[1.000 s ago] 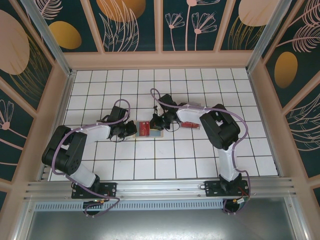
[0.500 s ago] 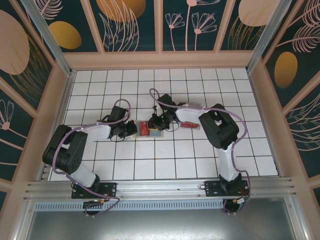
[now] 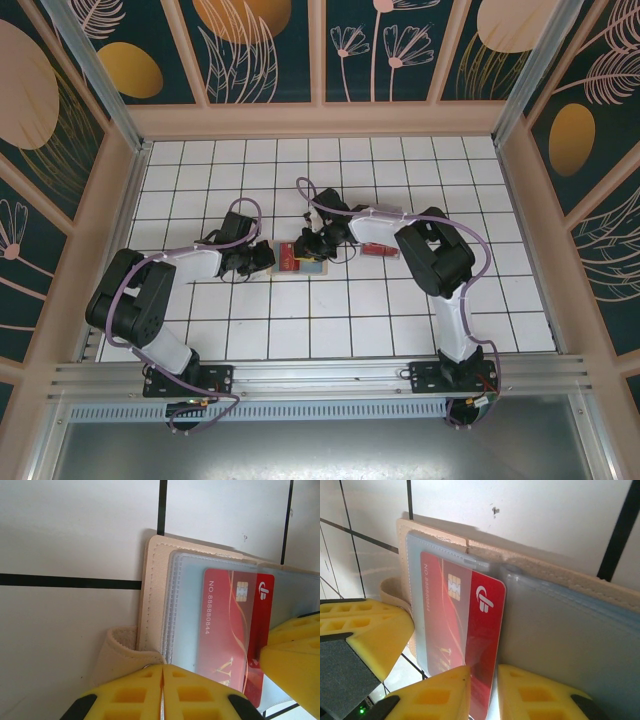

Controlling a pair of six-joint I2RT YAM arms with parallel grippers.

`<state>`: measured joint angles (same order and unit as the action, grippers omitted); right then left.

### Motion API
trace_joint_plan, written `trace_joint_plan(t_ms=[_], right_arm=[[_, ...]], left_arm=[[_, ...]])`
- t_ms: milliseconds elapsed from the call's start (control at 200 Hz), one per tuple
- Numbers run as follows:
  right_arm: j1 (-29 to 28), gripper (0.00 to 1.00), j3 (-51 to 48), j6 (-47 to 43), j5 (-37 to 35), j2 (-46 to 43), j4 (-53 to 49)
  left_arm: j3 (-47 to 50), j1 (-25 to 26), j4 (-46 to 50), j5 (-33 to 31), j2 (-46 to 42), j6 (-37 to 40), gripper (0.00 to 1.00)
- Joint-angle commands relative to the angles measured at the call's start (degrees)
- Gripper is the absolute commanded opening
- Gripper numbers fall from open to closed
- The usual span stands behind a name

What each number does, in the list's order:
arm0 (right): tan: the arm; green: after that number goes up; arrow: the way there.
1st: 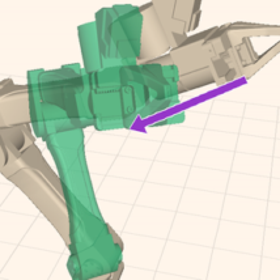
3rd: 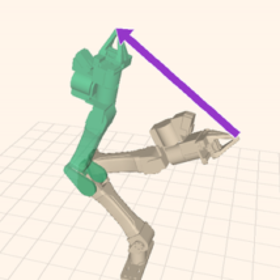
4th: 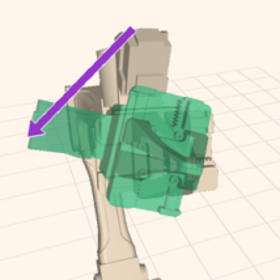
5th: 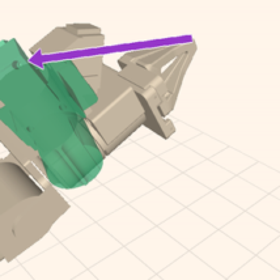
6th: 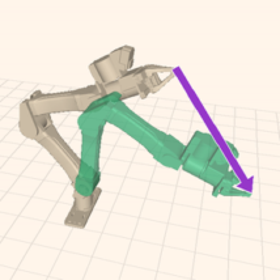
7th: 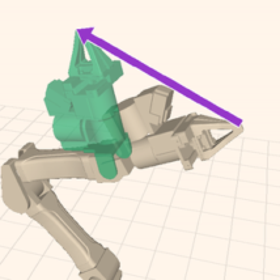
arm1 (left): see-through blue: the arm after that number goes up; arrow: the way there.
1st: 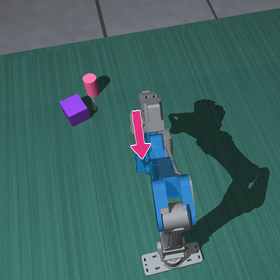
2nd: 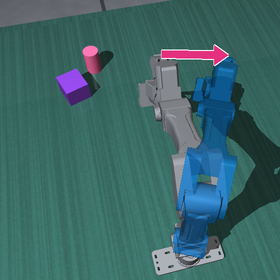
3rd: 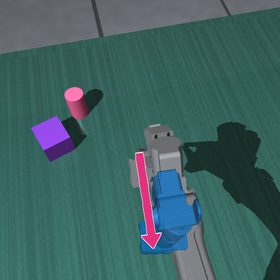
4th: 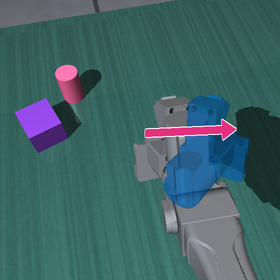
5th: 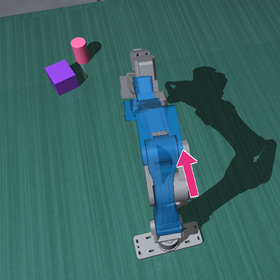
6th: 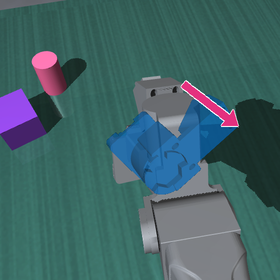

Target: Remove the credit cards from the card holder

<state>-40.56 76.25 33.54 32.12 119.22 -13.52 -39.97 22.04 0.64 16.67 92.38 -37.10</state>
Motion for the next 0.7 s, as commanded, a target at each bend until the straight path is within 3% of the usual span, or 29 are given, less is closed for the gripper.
trace_joint_plan(t_ms=[0,125,696], right_arm=[[-0.57,0.15,1.31,-0.23,1.28,1.86,-1.16],[-0.41,0.00,1.12,0.16,1.11,1.30,-0.81],[2.13,0.00,-4.56,3.20,1.82,-5.78,1.76]], left_arm=[[0.55,-0.07,2.17,0.20,2.19,0.14,0.11],[0.55,-0.07,2.25,0.06,2.10,0.11,0.11],[0.41,-0.07,2.70,-0.58,2.10,0.36,0.10]])
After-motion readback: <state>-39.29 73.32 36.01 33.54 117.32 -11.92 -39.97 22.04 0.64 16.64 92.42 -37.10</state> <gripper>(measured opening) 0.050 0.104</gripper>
